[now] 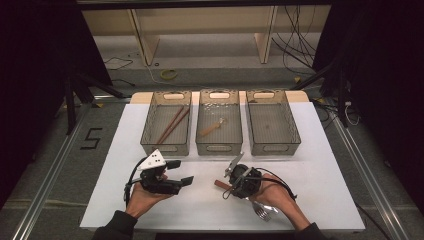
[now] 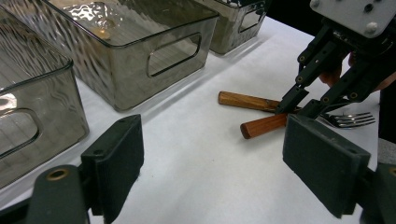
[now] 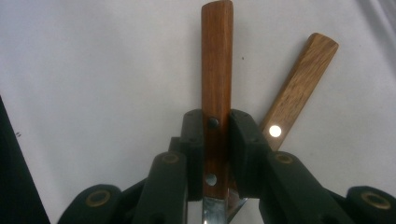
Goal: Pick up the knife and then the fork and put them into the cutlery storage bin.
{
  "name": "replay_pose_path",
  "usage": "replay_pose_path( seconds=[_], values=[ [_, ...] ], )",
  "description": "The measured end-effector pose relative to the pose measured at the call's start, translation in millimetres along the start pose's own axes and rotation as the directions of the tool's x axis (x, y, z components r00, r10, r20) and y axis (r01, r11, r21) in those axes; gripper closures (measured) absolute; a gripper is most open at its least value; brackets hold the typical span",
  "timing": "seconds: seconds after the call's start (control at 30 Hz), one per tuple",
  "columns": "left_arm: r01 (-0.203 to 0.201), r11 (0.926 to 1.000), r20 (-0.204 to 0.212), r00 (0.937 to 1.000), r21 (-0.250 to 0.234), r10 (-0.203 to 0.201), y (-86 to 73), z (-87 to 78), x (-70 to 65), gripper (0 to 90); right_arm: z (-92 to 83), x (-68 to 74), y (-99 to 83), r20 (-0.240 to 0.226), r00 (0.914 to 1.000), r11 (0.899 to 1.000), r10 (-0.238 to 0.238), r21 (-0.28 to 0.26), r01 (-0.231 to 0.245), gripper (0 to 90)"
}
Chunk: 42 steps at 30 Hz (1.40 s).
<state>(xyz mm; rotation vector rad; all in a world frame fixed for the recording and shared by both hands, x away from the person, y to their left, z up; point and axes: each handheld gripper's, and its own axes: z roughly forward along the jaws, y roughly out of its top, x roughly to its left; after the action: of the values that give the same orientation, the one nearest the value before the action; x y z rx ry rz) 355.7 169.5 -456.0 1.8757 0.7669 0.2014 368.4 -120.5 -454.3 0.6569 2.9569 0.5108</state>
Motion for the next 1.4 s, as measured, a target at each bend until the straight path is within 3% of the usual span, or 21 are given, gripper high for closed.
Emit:
replay_pose_path(
  seconds=[0.5, 0.73, 1.03, 1.4],
  values=[
    [-0.003, 1.0000, 0.002, 1.0000, -0.002, 0.003, 0.0, -0.2, 0.5, 20.0, -17.0, -8.8, -0.3, -0.002, 0.9993, 0.997, 0.038, -0.063, -0.038, 77.4],
    [0.004, 0.9999, -0.002, 1.0000, -0.017, -0.004, 0.1, -2.0, 1.9, 19.9, -34.0, -21.1, -1.3, -0.006, 0.9961, 0.989, 0.088, -0.122, -0.088, 77.4],
    [0.017, 0.9994, -0.013, 0.9998, -0.029, -0.017, -0.5, -4.9, 4.7, 19.8, -62.6, -43.6, -0.6, 0.011, 0.9900, 0.965, 0.140, -0.224, -0.135, 77.3],
    [0.019, 0.9985, -0.027, 0.9994, -0.051, -0.020, -1.2, -10.1, 8.0, 19.6, -99.8, -82.3, 2.2, 0.054, 0.9710, 0.922, 0.233, -0.330, -0.203, 77.3]
  ],
)
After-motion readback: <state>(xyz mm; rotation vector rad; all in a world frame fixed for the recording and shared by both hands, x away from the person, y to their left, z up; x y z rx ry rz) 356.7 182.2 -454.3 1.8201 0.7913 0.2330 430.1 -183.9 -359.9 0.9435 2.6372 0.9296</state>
